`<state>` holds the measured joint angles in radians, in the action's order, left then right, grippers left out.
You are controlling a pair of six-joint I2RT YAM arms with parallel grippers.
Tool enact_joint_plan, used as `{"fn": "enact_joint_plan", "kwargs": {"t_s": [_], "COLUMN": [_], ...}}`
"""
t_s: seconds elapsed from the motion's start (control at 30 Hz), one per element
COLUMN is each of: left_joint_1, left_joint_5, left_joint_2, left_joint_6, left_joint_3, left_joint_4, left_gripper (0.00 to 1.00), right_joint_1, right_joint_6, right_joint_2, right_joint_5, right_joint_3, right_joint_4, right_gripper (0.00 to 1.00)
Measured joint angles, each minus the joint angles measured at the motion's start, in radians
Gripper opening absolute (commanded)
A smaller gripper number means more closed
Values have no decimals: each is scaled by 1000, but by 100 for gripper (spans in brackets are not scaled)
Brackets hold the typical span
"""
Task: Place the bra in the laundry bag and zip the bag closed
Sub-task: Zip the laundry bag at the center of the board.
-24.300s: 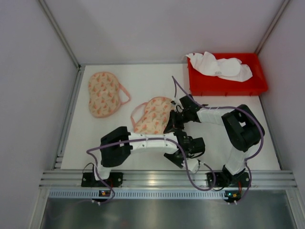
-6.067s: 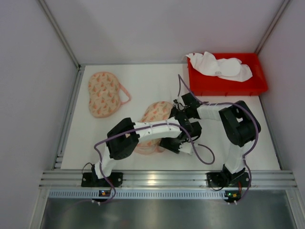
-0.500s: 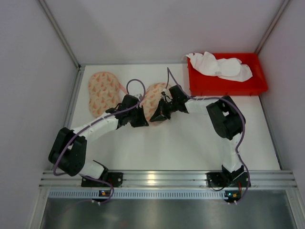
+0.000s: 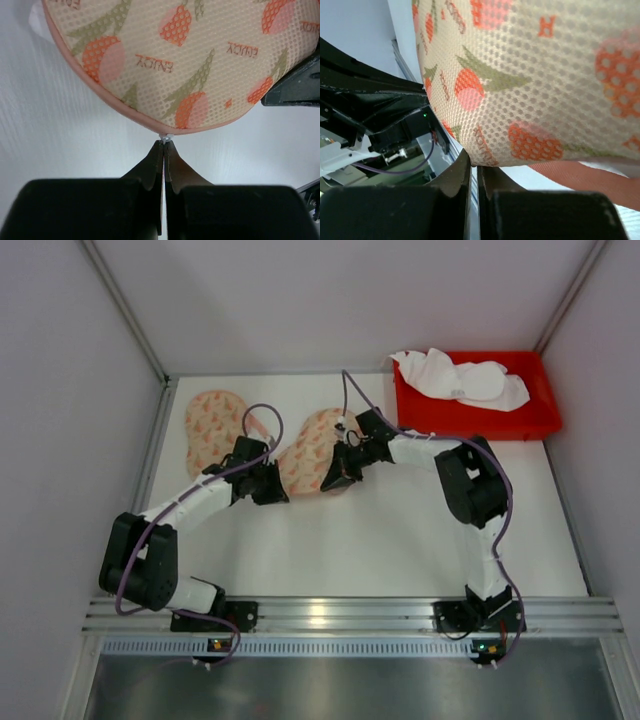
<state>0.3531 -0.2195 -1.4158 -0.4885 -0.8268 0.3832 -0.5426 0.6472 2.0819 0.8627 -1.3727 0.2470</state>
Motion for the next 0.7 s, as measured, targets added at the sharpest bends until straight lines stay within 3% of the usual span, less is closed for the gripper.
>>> {"fn": "enact_joint_plan", "kwargs": {"t_s": [0.1, 0.2, 0.23, 0.3, 0.47, 0.7], "left_joint_1": [-13, -13, -13, -13, 11, 135], "left_joint_5": [-12, -31, -34, -39, -44, -50], "left_joint_2": [0, 0, 0, 0, 0, -53], "left_joint_6": [9, 3, -6, -27, -96, -190], "left_joint_3": [0, 0, 0, 2, 23, 10], "left_joint_4": [0, 1, 3, 2, -20, -109], "left_gripper": [0, 0, 0, 0, 0, 0], "right_joint_1": [11, 18, 22, 29, 40, 41], "right_joint_6": [-78, -139, -157, -190, -229, -64], "right_joint_2": [38, 81, 87, 89, 54, -131], "right_joint_5": [0, -16, -27, -51, -89, -26], "right_joint_3": [-73, -163, -186, -214, -179, 160], "right_joint_4": [79, 163, 180, 211, 253, 127], "right_gripper": [9, 46, 62, 71, 73, 80]}}
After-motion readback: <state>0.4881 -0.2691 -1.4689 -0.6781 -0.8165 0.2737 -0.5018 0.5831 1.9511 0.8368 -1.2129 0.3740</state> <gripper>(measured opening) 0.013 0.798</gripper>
